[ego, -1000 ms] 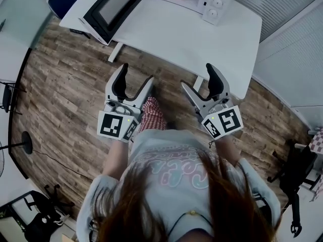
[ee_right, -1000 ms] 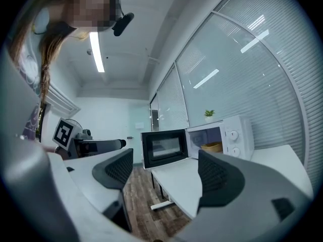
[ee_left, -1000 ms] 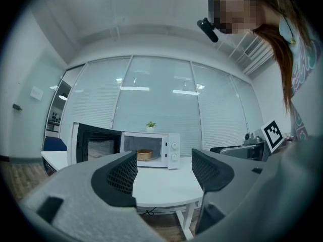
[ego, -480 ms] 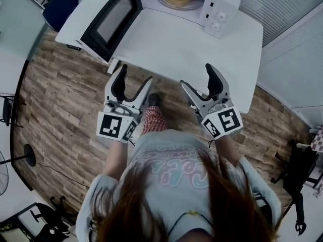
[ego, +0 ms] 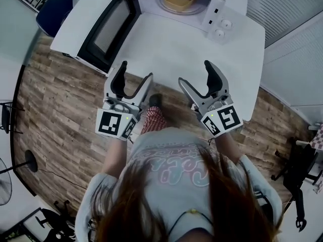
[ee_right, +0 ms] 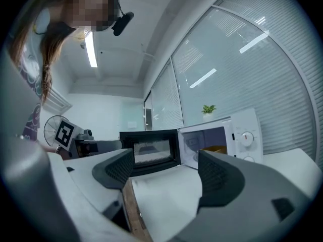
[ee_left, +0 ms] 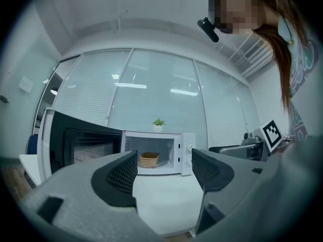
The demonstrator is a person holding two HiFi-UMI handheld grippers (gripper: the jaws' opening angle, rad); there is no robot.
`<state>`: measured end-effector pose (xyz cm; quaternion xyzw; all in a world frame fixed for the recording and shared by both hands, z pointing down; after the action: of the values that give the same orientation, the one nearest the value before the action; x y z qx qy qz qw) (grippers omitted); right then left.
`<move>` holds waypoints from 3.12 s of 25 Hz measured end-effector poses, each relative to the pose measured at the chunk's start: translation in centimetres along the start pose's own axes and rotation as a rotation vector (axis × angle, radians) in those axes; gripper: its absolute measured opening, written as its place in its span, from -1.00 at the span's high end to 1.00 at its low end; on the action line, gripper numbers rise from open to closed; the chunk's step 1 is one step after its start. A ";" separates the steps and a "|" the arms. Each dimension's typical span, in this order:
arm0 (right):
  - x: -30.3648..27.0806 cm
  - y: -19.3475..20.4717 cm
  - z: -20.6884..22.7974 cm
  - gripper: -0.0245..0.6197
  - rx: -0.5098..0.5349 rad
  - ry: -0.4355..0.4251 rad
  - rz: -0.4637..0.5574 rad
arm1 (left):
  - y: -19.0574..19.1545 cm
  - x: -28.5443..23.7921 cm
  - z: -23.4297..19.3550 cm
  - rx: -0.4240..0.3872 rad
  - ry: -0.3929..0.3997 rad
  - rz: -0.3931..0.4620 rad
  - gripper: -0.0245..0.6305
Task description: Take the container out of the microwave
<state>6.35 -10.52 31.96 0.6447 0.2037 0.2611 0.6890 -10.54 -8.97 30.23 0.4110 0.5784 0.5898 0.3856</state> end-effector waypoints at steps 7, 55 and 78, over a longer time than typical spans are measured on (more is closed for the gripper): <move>-2.6 0.2 1.7 -0.29 -0.007 0.026 -0.002 | -0.1 -3.2 -2.2 -0.001 0.025 -0.001 -0.02; -14.1 -0.8 13.1 -0.29 0.015 0.280 0.006 | 1.9 -23.1 -6.5 0.065 0.318 -0.024 -0.02; -18.1 2.4 19.1 -0.29 -0.054 0.392 -0.018 | 6.2 -30.2 -8.9 0.134 0.307 -0.094 -0.02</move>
<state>3.77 -36.63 34.95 0.5612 0.3324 0.3808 0.6554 -7.73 -40.50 35.36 0.3133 0.6871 0.5870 0.2919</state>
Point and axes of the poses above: the fingertips, and each gripper's own axes: x backward along the fingers, z to its right, y out of its underside, the point moved 2 cm from there along x, backward along the fingers, and after that the axes turned 7 degrees about -y, right-handed, at the moved point
